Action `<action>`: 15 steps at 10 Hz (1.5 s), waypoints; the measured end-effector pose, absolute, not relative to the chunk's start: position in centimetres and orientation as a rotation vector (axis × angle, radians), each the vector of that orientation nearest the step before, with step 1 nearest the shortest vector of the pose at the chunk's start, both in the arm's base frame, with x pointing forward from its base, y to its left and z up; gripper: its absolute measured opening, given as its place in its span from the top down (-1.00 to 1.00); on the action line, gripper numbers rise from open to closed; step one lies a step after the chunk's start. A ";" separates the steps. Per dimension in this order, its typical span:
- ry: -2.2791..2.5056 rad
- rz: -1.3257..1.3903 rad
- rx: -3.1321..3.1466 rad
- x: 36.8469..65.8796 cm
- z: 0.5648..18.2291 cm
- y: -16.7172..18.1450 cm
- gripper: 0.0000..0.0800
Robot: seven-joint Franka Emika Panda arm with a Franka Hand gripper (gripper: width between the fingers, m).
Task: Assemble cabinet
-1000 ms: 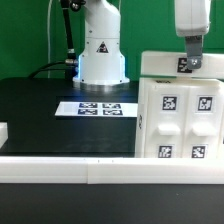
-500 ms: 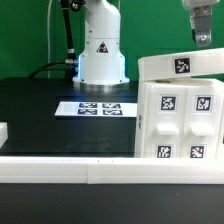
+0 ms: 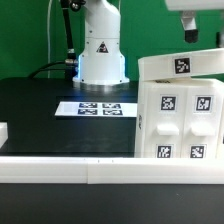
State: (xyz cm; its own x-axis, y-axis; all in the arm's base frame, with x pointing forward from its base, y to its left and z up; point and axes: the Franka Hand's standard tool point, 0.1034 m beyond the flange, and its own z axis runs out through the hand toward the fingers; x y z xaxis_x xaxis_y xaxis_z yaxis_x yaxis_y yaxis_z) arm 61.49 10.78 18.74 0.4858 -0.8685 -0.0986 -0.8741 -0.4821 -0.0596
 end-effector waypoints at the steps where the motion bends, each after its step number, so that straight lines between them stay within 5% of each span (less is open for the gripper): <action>1: 1.412 0.090 -2.693 61.5 18.7 10.8 -0.99; 15: -1.231 -0.085 -2.862 62.0 19.0 10.1 -0.99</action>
Offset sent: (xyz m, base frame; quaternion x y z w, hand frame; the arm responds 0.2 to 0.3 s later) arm 0.0000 0.0000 0.0000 0.0000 0.0000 -0.2667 0.9638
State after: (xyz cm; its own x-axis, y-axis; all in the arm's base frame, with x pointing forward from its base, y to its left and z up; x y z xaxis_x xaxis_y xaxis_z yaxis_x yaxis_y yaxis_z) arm 61.99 10.08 19.03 0.6864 0.7248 0.0601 0.7261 -0.6876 -0.0013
